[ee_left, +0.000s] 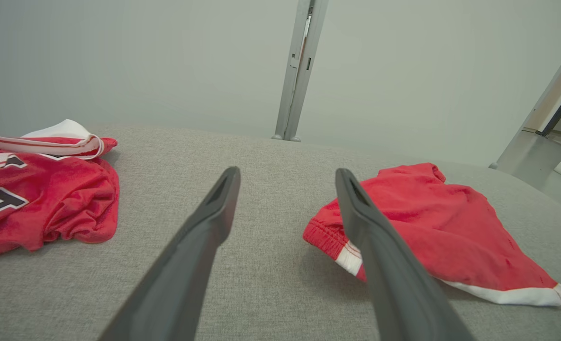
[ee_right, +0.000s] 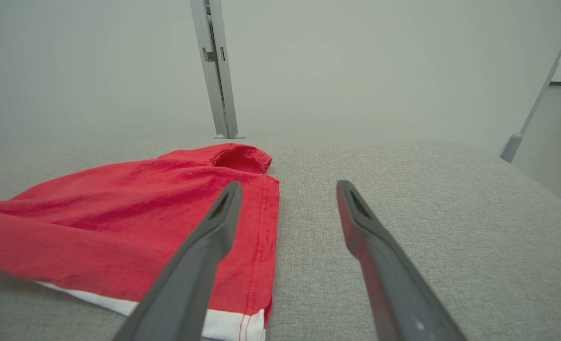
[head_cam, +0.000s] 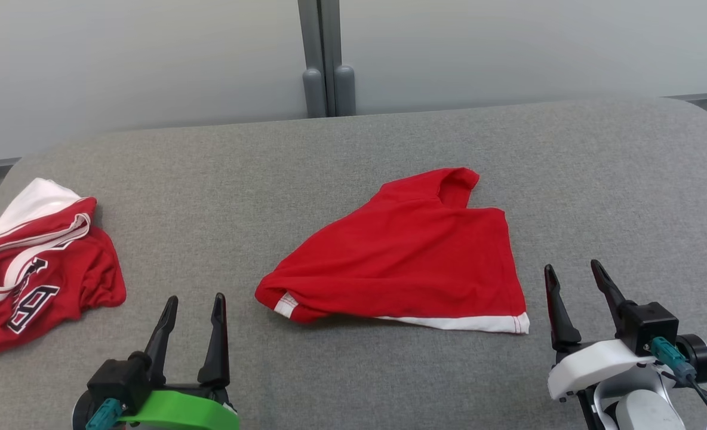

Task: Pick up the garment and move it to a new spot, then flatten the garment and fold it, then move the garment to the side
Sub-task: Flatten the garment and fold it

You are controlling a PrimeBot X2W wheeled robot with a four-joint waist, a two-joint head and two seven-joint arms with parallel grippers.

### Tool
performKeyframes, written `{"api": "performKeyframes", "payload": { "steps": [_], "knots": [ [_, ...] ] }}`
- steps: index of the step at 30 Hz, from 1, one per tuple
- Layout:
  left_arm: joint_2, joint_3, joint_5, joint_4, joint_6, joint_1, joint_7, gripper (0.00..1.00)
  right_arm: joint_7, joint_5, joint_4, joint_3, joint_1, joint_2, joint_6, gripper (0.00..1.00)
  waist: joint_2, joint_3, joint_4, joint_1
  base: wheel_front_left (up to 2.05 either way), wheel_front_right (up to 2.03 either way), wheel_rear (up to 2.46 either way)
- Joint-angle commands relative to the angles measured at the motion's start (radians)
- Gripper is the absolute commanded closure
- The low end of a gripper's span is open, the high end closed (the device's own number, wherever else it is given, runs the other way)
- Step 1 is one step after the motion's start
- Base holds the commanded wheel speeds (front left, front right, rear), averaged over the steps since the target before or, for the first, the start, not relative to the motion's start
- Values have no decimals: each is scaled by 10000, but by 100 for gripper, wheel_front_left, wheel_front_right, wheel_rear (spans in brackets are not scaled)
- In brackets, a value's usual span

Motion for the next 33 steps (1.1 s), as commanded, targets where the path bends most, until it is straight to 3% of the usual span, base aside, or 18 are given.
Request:
{"api": "performKeyframes", "payload": {
  "steps": [1, 7, 13, 19, 33],
  "knots": [
    [84, -17, -52, 20, -45, -152, -4, 0, -30, -3, -44, -32, -47, -24, -14, 0, 0, 37, -4, 0, 0, 0, 0],
    [63, -787, -469, 529, -46, -285, -3, 0, 293, 158, 233, -174, -122, -20, -14, 0, 0, 181, 16, 0, 0, 0, 0],
    [83, -2035, -1413, 2308, -45, -984, -6, 0, 1504, 522, 1115, -176, -393, 8, -14, 0, 0, 461, 4, 0, 0, 0, 0],
    [46, -2780, -2255, 3559, -45, -2012, -6, 0, 1904, 1182, 1915, 138, -874, 19, -14, 0, 0, 821, -46, 0, 0, 0, 0],
    [-7, -3219, -2845, 4507, -45, -3047, -4, 0, 1959, 1720, 3704, 1086, -1797, 24, -14, 0, 0, 1230, 5, 0, 0, 0, 0]
  ]
}}
